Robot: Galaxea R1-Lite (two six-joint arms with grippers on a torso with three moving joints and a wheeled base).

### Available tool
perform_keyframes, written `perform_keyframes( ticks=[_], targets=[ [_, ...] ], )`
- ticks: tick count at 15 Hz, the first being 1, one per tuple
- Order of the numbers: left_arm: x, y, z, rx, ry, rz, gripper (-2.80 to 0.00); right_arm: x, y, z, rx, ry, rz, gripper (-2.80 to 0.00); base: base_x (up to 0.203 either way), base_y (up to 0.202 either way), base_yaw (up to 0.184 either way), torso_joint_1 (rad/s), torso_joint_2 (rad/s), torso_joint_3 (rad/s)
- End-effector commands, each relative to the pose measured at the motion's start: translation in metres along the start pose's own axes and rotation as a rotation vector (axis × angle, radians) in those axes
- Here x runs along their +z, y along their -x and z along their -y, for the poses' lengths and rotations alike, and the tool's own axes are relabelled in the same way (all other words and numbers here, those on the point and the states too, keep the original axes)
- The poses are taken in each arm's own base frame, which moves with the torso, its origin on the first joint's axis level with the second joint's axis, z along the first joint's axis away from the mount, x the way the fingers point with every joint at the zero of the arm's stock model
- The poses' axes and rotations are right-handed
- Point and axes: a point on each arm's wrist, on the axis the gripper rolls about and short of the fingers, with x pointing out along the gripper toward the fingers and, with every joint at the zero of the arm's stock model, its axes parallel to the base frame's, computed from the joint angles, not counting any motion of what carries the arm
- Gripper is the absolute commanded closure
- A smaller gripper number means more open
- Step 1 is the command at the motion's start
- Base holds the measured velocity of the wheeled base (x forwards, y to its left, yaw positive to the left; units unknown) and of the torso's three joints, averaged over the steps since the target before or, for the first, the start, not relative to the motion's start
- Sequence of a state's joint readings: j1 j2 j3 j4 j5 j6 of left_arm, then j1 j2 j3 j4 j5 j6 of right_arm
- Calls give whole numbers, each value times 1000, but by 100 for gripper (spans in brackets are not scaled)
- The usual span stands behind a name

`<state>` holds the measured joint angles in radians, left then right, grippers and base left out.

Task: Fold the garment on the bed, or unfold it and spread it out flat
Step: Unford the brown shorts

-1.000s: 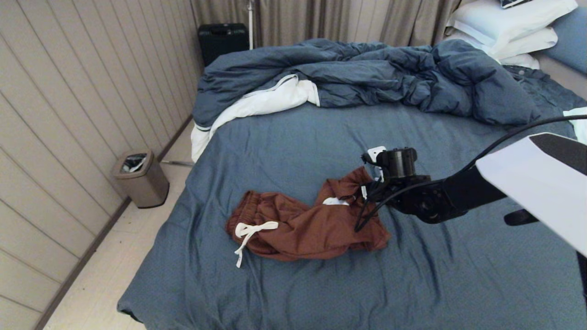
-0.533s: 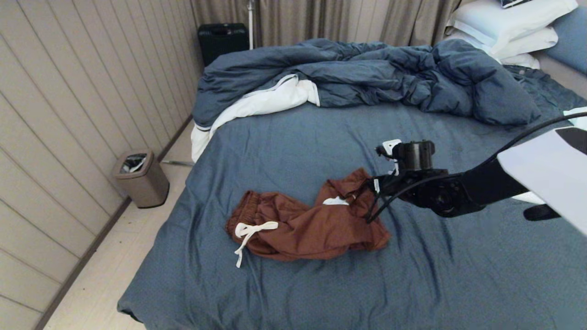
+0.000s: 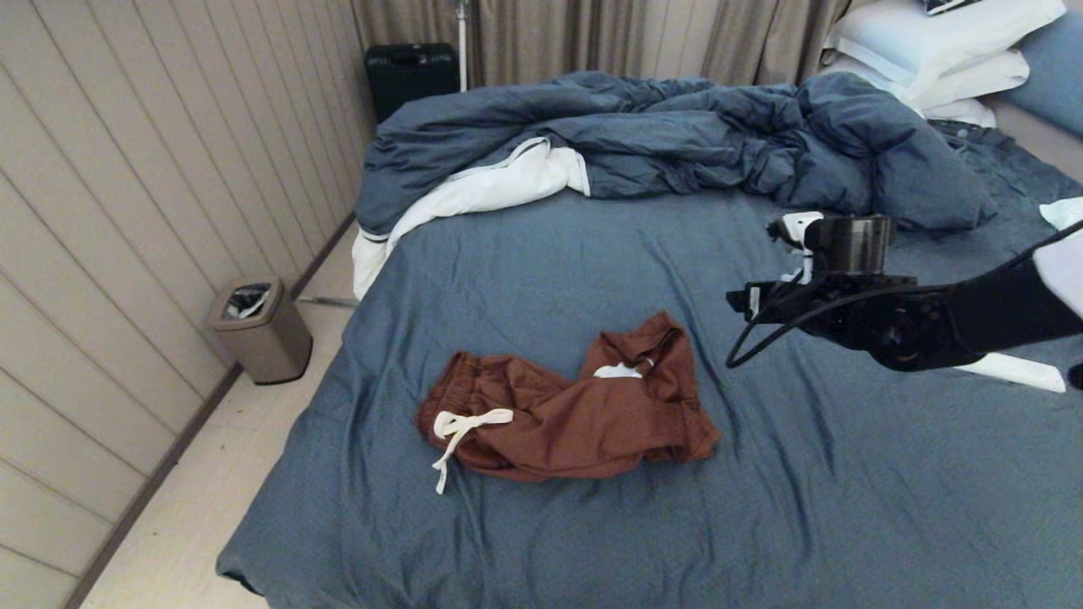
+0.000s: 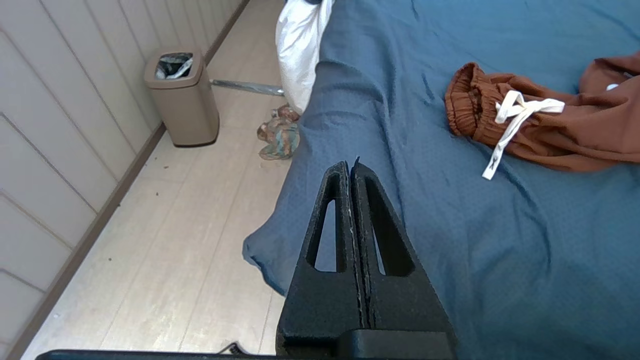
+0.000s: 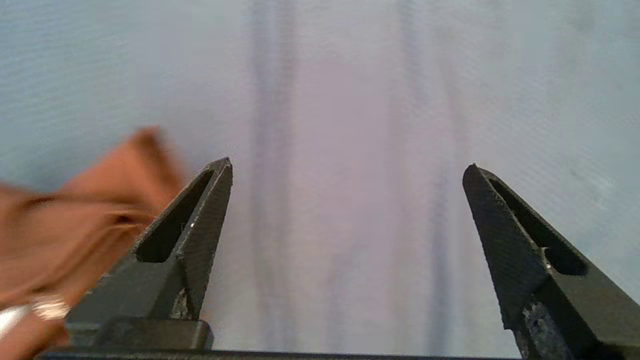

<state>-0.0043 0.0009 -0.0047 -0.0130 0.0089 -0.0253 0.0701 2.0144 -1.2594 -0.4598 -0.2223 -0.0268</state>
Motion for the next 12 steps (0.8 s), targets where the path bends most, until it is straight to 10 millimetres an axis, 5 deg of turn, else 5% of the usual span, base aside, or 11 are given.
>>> perform_keyframes(
  ticks=[1, 2, 3, 7, 10, 12],
  targets=[
    [0, 0, 0, 0, 1, 2, 0, 11, 20, 16, 20, -52, 28, -280, 0, 0, 0, 0, 0, 0],
    [0, 0, 0, 0, 1, 2, 0, 14, 34, 17, 57, -66, 34, -280, 0, 0, 0, 0, 0, 0],
    [0, 0, 0, 1, 1, 2, 0, 14, 47, 17, 87, -70, 32, 0, 0, 0, 0, 0, 0, 0],
    [2, 3, 0, 9, -8, -37, 0, 16, 101, 10, 198, -72, -20, 0, 0, 0, 0, 0, 0, 0],
    [62, 9, 1, 19, 6, -1, 0, 28, 138, 13, 236, -71, -28, 0, 0, 0, 0, 0, 0, 0],
    [104, -5, 2, 15, 23, -85, 0, 43, 155, 9, 273, -74, -22, 0, 0, 0, 0, 0, 0, 0]
  ],
)
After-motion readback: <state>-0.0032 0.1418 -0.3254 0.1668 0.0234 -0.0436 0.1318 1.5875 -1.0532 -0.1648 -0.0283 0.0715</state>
